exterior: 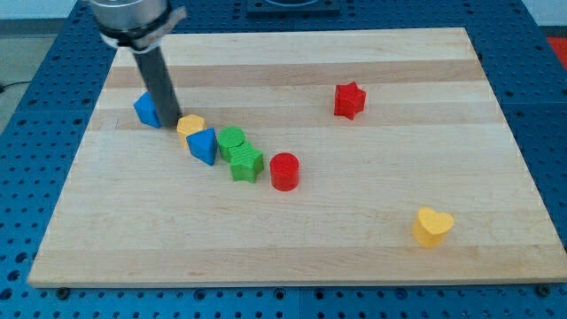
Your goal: Move the yellow hexagon left to the red star
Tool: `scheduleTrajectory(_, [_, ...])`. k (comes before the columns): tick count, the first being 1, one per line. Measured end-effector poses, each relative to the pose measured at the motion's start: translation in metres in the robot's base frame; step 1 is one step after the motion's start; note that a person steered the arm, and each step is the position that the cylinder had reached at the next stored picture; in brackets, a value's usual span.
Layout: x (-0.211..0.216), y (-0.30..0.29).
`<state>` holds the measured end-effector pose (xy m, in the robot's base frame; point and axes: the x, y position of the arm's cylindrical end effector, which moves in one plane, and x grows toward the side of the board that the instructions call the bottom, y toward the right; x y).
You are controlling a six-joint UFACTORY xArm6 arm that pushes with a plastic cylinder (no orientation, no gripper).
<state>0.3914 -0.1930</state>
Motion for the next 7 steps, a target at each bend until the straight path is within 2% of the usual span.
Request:
scheduleTrajectory(2, [0.048,-0.017])
scheduleTrajectory(3, [0.046,0.018])
scheduleTrajectory(5, [0.028,0.037])
scheduleTrajectory(7, [0.015,0.120])
